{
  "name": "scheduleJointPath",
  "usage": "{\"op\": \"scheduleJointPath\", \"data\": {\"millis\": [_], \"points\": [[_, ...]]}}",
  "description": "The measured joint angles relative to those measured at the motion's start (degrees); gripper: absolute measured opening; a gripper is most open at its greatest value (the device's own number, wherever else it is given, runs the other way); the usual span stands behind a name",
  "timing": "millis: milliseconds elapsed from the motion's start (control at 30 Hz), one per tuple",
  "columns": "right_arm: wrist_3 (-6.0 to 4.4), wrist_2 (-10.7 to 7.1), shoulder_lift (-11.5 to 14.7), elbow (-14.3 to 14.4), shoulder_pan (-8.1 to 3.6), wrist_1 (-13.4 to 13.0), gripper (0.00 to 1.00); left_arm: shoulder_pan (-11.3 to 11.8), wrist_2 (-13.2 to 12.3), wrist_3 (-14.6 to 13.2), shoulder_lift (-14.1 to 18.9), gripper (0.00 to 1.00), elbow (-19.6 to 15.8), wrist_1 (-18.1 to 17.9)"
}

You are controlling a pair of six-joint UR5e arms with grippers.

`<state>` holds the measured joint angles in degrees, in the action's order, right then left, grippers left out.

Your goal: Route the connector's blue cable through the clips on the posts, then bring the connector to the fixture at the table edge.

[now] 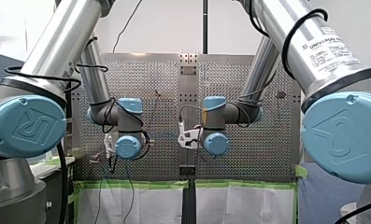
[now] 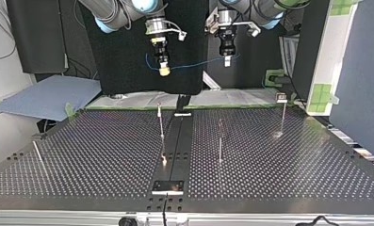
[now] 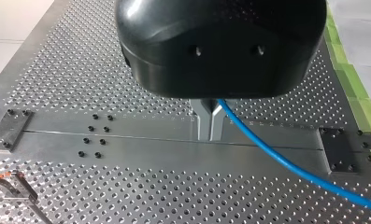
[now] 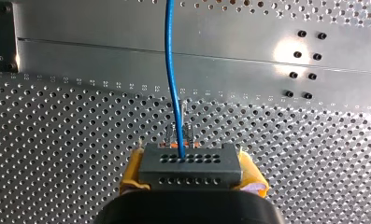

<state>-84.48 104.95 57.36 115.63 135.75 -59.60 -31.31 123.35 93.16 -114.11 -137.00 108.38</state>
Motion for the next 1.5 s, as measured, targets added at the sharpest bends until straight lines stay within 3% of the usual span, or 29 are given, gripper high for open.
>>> {"op": "scheduleJointPath", "data": {"millis": [1200, 1500], "points": [[0.01, 0.07, -0.02, 0.04, 0.04, 0.0, 0.02, 0.0, -0.08, -0.14, 0.0, 0.0, 0.0, 0.0], [0.09, 0.26, -3.13, 1.01, 0.51, -0.17, 0.02, 0.0, -0.09, -0.17, 0.0, 0.0, 0.0, 0.0]]}}
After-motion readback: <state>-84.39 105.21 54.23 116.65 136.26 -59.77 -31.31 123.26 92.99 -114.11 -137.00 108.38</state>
